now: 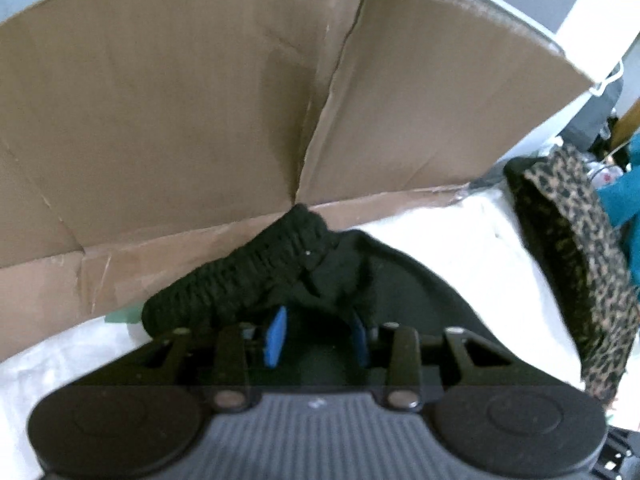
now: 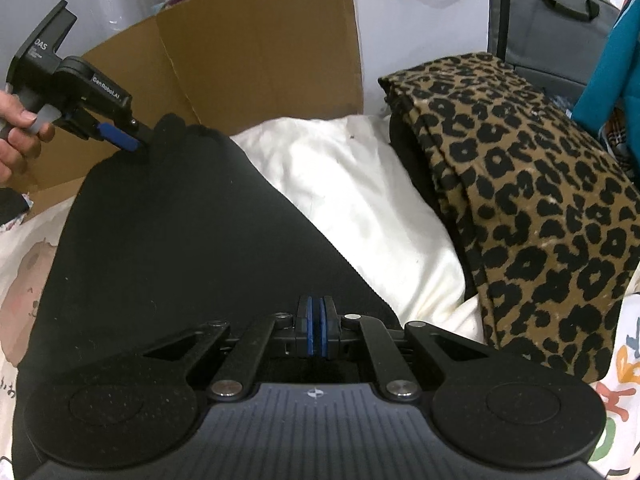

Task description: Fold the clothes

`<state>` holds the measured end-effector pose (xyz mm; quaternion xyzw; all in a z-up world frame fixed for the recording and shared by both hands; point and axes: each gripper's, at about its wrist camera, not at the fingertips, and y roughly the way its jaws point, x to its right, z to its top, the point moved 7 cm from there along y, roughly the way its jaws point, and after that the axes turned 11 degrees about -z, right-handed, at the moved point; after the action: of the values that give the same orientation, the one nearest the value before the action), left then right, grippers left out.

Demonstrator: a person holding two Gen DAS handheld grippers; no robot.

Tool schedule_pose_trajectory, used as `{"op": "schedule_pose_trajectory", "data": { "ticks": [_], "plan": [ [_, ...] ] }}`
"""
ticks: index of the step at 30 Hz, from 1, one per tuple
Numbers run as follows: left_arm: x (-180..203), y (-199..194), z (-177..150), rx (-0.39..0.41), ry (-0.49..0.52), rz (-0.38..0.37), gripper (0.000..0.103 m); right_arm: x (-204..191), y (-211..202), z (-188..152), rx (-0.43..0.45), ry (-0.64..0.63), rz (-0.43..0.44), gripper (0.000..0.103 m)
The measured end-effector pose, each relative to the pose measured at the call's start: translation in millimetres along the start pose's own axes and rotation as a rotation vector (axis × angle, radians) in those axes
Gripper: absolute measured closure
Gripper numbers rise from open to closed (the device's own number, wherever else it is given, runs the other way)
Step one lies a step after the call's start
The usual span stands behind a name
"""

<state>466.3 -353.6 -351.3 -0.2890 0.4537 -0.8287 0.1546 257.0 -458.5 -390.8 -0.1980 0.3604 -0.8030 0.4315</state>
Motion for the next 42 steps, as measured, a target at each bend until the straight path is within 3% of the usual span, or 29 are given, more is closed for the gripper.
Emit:
{"op": "schedule_pose_trajectory", "data": {
  "ticks": [7,14,18,25,33,39,42],
  "plan": [
    [-4,35,2,-0.020,0.028,0.067,0.066,16,20,-9,-0.044,0.046,-0.023,0.096],
    [-4,51,11,-0.032,0.086,0.096,0.065,32,20,-22,-0.045,0.052,-0.029,0.099],
    [0,48,10,-0.043,0.091,0.111,0.064,41,17,-23,-0.059,0.079,-0.043,0.099],
    [11,13,-5,-0.075,0.199,0.082,0.057,42,-3,-24,-0.072,0.070,-0.103,0.098],
    [10,-27,-32,-0.109,0.296,0.046,0.054,49,-38,-32,-0.048,0.095,-0.078,0.098],
    [-6,-22,-55,-0.133,0.261,0.067,0.055,55,-51,-50,-0.072,0.099,-0.076,0.098],
    [-21,-12,-62,-0.154,0.216,0.091,0.062,64,-50,-63,-0.092,0.125,-0.086,0.098]
  ]
}}
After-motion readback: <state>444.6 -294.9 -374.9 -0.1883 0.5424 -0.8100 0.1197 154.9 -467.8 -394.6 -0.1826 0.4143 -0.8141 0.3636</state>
